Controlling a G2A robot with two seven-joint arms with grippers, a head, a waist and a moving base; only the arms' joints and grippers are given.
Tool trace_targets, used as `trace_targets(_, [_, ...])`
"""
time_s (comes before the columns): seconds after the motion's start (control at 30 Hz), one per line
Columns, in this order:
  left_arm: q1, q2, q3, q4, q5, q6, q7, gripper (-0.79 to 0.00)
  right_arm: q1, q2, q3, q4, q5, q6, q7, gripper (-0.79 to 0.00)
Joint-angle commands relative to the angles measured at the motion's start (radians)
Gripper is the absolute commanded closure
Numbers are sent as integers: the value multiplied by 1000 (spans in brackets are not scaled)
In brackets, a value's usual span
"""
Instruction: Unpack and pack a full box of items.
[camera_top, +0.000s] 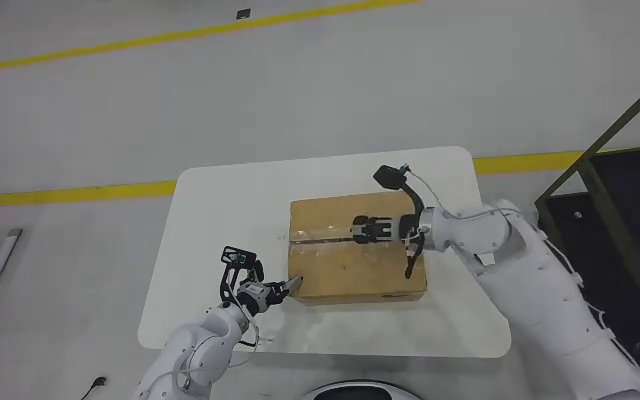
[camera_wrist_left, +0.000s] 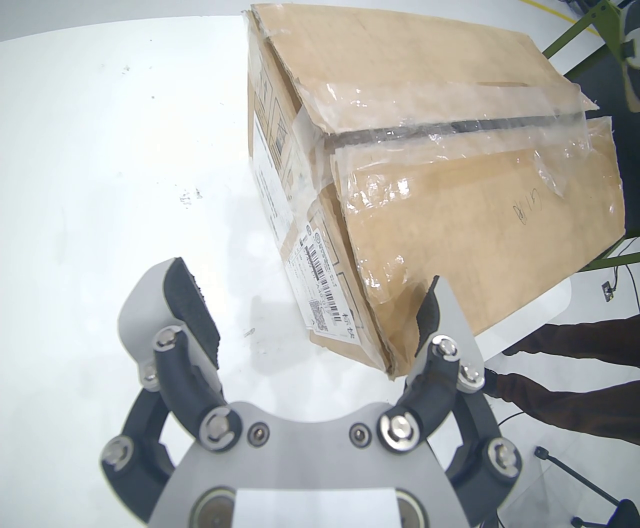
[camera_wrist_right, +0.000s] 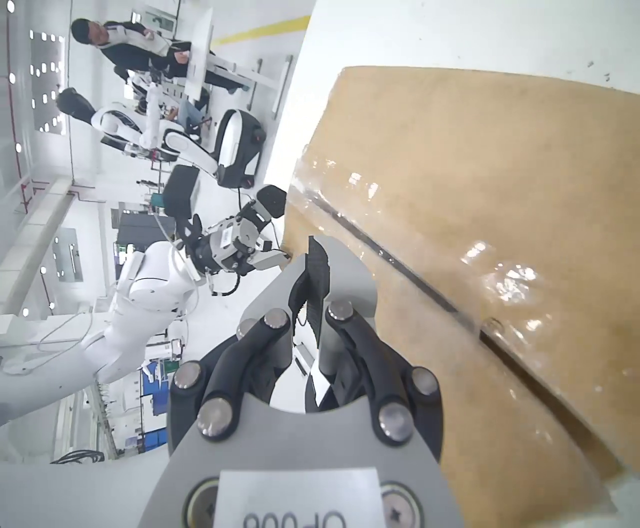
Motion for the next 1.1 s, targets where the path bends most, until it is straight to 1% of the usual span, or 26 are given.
trace_targets(0.0, [0, 0, 0, 0, 0, 0, 0, -785, 18, -7, -20, 37, -2, -5, 4, 0])
trace_targets(0.17, [0, 0, 0, 0, 0, 0, 0, -785, 42, -13, -37, 104, -27, -3, 33, 0])
trace_targets(0.3, [0, 0, 0, 0, 0, 0, 0, -785, 37, -4, -10, 122, -41, 9, 55, 0])
trace_targets(0.6, [0, 0, 0, 0, 0, 0, 0, -785, -10, 26, 85, 93, -72, 46, 92, 0])
trace_targets(0.87, [0, 0, 0, 0, 0, 0, 0, -785, -43, 41, 134, 76, -98, 68, 86, 0])
trace_targets(1.07, [0, 0, 0, 0, 0, 0, 0, -785, -59, 50, 186, 54, -72, 79, 72, 0])
